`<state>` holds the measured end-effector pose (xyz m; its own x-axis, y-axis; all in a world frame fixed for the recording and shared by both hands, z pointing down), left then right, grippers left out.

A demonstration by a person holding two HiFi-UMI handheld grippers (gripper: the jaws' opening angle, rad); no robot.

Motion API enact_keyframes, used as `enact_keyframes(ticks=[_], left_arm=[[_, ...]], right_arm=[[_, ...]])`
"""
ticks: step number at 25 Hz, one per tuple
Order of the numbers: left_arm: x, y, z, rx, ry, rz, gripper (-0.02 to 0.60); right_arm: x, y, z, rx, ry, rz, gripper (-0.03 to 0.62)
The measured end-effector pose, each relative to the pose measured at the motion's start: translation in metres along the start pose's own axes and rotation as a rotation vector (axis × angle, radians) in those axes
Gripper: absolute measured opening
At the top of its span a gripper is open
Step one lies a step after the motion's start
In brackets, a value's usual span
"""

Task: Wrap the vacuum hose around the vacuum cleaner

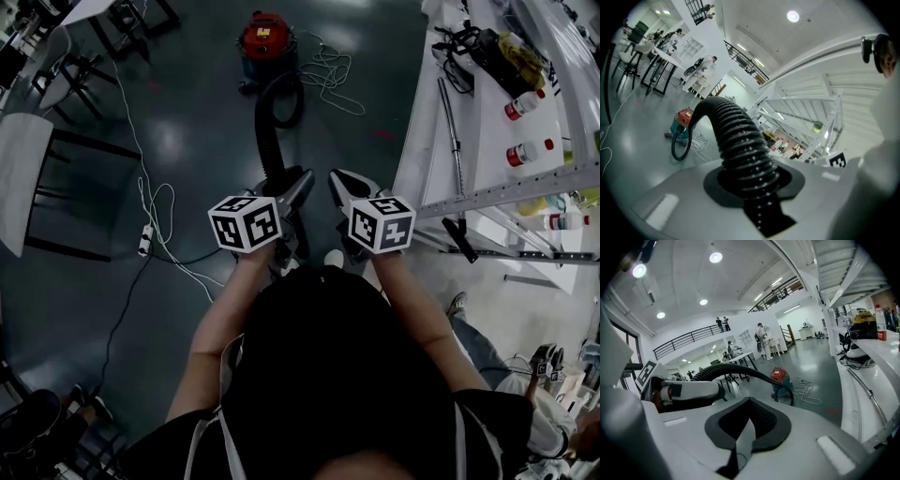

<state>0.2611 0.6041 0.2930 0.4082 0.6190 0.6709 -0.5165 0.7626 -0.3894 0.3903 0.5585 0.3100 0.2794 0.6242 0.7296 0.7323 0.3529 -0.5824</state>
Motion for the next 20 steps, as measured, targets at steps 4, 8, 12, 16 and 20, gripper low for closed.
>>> enact_keyframes(ticks=[4, 8, 12, 16, 20], left_arm=[[-0.010, 0.013, 0.007, -0.002, -0.013, -0.010, 0.118], [-0.017, 0.021, 0.018, -0.011, -0.019, -0.012, 0.118], [-0.019, 0.032, 0.025, -0.006, -0.038, 0.000, 0.118], [-0.024, 0.046, 0.036, -0.013, -0.075, 0.005, 0.118], [-0.036, 0.052, 0.050, -0.035, -0.100, -0.003, 0.118]], right_arm=[[0.001, -0.007, 0.011, -0.004, 0.015, 0.017, -0.005], [-0.003, -0.020, 0.023, -0.008, 0.049, 0.041, -0.005], [-0.009, -0.033, 0.037, -0.008, 0.088, 0.059, -0.005], [-0.012, -0.043, 0.048, -0.001, 0.097, 0.064, -0.005], [-0.013, -0.054, 0.055, 0.003, 0.110, 0.067, -0.005]])
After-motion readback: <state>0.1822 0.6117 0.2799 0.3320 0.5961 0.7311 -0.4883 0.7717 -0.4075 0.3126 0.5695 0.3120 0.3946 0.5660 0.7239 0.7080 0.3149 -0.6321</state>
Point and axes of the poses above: the fingertips, and each gripper's own axes: y backward along the fingers, z to its left, x out of its underside, the point moved 6 cm from there along y, backward along the fingers, and after that the axes turned 9 degrees about z, right-handed, at the moved point
